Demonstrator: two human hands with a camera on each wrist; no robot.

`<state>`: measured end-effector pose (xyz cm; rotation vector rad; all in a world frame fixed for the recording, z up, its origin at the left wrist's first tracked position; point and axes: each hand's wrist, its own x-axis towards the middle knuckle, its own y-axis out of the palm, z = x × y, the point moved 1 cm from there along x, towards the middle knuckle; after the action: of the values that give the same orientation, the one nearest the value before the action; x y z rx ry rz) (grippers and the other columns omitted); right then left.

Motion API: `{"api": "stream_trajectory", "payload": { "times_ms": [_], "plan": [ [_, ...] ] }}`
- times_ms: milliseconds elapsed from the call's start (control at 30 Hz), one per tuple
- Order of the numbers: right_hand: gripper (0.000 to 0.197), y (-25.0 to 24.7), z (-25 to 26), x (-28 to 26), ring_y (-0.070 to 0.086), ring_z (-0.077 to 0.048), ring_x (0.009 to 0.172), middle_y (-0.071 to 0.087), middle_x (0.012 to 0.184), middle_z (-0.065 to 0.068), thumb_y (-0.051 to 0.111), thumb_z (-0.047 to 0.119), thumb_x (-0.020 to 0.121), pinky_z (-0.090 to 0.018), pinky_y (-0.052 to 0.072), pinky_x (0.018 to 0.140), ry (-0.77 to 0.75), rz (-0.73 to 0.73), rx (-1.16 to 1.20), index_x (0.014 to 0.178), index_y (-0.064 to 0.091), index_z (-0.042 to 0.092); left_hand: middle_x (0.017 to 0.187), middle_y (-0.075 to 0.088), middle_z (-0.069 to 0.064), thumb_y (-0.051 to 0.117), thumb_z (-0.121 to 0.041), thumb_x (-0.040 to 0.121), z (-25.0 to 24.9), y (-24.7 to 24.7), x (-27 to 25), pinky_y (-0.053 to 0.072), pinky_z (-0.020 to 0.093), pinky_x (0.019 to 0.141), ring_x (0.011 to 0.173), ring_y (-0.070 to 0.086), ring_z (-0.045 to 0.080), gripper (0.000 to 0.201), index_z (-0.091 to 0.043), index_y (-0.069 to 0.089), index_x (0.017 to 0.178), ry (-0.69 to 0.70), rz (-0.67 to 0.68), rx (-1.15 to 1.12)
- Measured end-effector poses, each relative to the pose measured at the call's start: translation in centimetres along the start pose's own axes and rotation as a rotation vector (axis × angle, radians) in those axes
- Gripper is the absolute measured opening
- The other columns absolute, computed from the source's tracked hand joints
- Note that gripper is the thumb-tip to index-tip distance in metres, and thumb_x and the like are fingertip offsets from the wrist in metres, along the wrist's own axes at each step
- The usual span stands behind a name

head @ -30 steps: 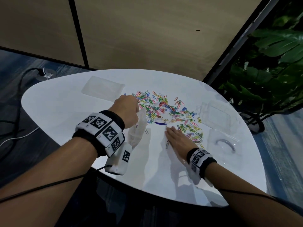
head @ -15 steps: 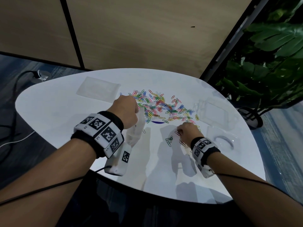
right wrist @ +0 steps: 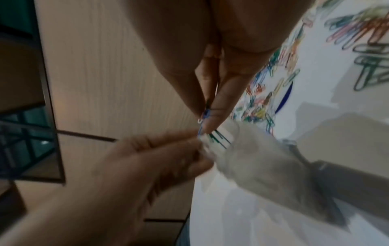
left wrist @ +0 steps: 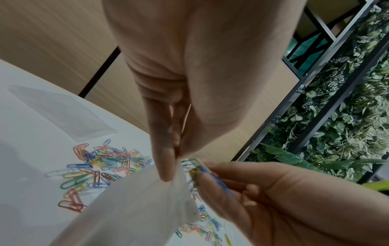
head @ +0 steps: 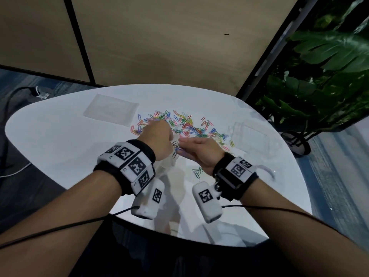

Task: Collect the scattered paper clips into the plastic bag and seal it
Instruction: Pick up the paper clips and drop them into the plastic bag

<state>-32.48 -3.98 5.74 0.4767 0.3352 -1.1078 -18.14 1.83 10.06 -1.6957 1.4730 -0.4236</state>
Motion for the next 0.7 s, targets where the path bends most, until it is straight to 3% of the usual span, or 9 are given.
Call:
{"api": "stream_trajectory", "payload": {
  "times_ms": [100, 167, 267, 333, 400, 500, 600, 633, 700],
  "plan": [
    [0.016, 1.0, -1.4, 0.2, 0.067, -0.018, 0.067, 0.067, 0.089, -0.020, 0.060, -0.007, 0.090, -0.020, 0.059, 0.063, 0.013, -0.059, -0.070, 0.104, 0.066, -0.013, 0.090, 0.072, 0.012, 0.063, 0.000, 0.085, -0.4, 0.3, -0.3, 0.057, 0.039, 0.094, 0.096, 0.071, 0.029, 0.024, -0.006, 0.075, 0.105, -0.005, -0.014, -0.044],
    [0.026, 0.9, -1.6, 0.3, 0.066, -0.013, 0.061, 0.068, 0.091, -0.019, 0.054, -0.013, 0.089, -0.019, 0.057, 0.061, -0.009, -0.037, -0.213, 0.112, 0.066, -0.011, 0.092, 0.074, 0.012, 0.063, 0.000, 0.084, -0.5, 0.4, -0.2, 0.058, 0.039, 0.093, 0.096, 0.071, 0.029, 0.021, -0.009, 0.076, 0.098, -0.009, -0.001, -0.040],
    [0.024, 0.1, -1.2, 0.4, 0.070, -0.014, 0.065, 0.073, 0.084, -0.010, 0.064, -0.005, 0.083, -0.027, 0.060, 0.073, -0.160, 0.026, -0.537, 0.103, 0.074, 0.003, 0.071, 0.062, 0.001, 0.062, 0.000, 0.083, -0.5, 0.4, -0.3, 0.059, 0.039, 0.089, 0.094, 0.071, 0.029, 0.018, -0.013, 0.074, 0.080, -0.001, 0.018, -0.018],
    [0.016, -0.9, -0.5, 0.4, 0.074, -0.019, 0.078, 0.076, 0.084, -0.005, 0.071, 0.006, 0.080, -0.035, 0.060, 0.082, -0.274, -0.006, -0.660, 0.090, 0.076, 0.017, 0.081, 0.068, 0.007, 0.060, 0.001, 0.085, -0.4, 0.3, -0.3, 0.058, 0.040, 0.092, 0.096, 0.071, 0.029, 0.023, -0.009, 0.076, 0.099, 0.004, 0.013, -0.035],
    [0.016, -2.0, 0.3, 0.5, 0.074, -0.025, 0.084, 0.077, 0.085, -0.007, 0.071, 0.006, 0.080, -0.038, 0.058, 0.086, -0.294, -0.018, -0.572, 0.084, 0.076, 0.021, 0.099, 0.073, 0.014, 0.058, 0.003, 0.087, -0.5, 0.2, -0.4, 0.058, 0.040, 0.093, 0.098, 0.071, 0.030, 0.027, -0.005, 0.075, 0.106, 0.004, 0.004, -0.064],
    [0.018, -4.9, 0.9, 1.4, 0.073, -0.031, 0.091, 0.076, 0.090, -0.010, 0.074, 0.001, 0.075, -0.041, 0.056, 0.091, -0.254, -0.045, -0.423, 0.082, 0.077, 0.017, 0.112, 0.073, 0.015, 0.055, 0.005, 0.089, -0.5, 0.0, -0.4, 0.057, 0.038, 0.094, 0.101, 0.071, 0.031, 0.031, -0.003, 0.073, 0.114, 0.008, 0.008, -0.080],
    [0.022, -8.9, 0.4, 2.7, 0.073, -0.028, 0.090, 0.076, 0.090, -0.008, 0.077, 0.000, 0.075, -0.045, 0.056, 0.091, -0.123, -0.144, -0.585, 0.086, 0.078, 0.020, 0.116, 0.072, 0.014, 0.054, 0.006, 0.089, -0.4, -0.2, -0.4, 0.057, 0.039, 0.095, 0.103, 0.071, 0.032, 0.033, -0.003, 0.073, 0.116, 0.007, 0.019, -0.073],
    [0.024, -10.2, -0.1, 3.0, 0.073, -0.026, 0.089, 0.075, 0.095, -0.007, 0.076, 0.003, 0.078, -0.045, 0.058, 0.088, -0.023, -0.166, -0.698, 0.097, 0.076, 0.018, 0.113, 0.073, 0.014, 0.054, 0.006, 0.089, -0.4, -0.3, -0.4, 0.058, 0.039, 0.094, 0.101, 0.071, 0.032, 0.034, -0.003, 0.074, 0.114, 0.009, 0.019, -0.070],
    [0.053, -11.9, -1.6, 2.9, 0.069, -0.025, 0.096, 0.064, 0.121, -0.008, 0.079, 0.016, 0.078, -0.041, 0.060, 0.081, 0.237, -0.196, -1.031, 0.127, 0.059, 0.013, 0.107, 0.074, 0.014, 0.054, 0.007, 0.087, -0.3, -0.3, -0.4, 0.058, 0.038, 0.092, 0.096, 0.071, 0.031, 0.033, -0.002, 0.075, 0.110, 0.014, 0.016, -0.055]
  ]
}}
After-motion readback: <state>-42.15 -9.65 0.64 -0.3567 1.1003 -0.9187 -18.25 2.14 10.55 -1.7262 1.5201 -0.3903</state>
